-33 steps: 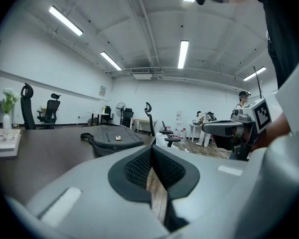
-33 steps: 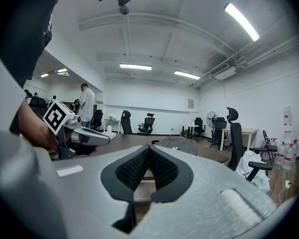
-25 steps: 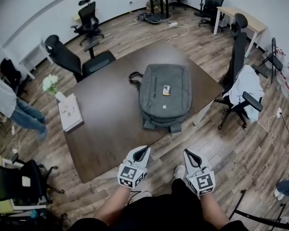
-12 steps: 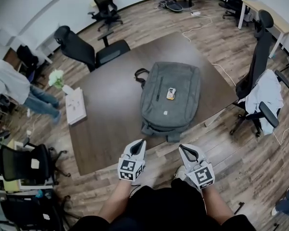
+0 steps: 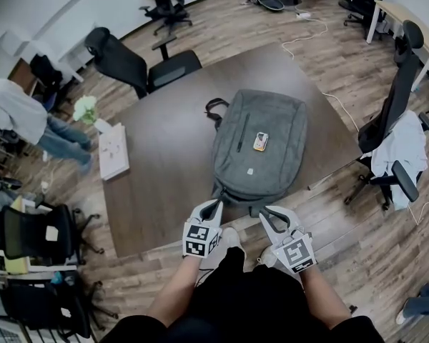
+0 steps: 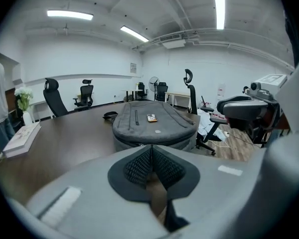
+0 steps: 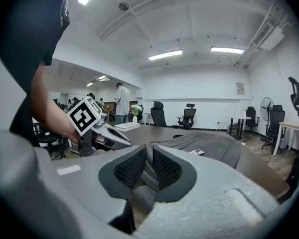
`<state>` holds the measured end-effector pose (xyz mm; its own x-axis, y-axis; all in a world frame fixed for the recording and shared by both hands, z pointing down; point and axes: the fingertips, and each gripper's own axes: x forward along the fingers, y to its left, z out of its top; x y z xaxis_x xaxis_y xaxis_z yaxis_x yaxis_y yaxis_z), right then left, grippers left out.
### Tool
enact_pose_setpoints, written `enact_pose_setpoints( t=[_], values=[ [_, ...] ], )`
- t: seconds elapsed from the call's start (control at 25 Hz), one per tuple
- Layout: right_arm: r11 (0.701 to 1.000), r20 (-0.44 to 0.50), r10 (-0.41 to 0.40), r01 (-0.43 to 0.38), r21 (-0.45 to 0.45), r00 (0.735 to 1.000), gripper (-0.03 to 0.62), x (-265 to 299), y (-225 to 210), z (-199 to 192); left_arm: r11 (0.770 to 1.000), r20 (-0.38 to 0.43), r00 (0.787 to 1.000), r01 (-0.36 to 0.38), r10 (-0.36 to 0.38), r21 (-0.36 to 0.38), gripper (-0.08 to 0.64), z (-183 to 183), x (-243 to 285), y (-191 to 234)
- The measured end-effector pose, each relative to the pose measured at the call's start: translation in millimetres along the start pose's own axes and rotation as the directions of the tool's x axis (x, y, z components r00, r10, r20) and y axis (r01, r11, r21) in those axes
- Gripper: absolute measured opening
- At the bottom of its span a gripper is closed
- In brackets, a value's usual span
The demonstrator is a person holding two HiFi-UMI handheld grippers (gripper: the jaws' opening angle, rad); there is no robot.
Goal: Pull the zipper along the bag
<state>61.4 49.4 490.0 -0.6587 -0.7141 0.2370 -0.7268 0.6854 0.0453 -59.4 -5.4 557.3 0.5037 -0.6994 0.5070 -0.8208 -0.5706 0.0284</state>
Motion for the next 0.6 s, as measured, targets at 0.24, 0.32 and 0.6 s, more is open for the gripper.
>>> enact_pose_setpoints(
  t=[0.24, 0.32, 0.6],
  values=[
    [0.999, -0.085, 0.027, -0.031, -0.044, 0.996, 0.075, 26, -3, -8, 0.999, -0.057, 0.998, 0.033, -0.033, -0.003, 0.052, -17, 22, 9],
    [0.998, -0.102, 0.034, -0.039, -0.046, 0.994, 0.083, 34, -4, -11, 1.0, -0.061, 0.998, 0.031, -0.031, -0.001, 0.075, -19, 27, 14],
    [0.997, -0.131, 0.044, -0.052, -0.058, 0.99, 0.094, 52, -11, -14, 0.991, -0.103, 0.994, 0.043, -0.03, 0.127, 0.138, -15, 47, 11]
  ],
)
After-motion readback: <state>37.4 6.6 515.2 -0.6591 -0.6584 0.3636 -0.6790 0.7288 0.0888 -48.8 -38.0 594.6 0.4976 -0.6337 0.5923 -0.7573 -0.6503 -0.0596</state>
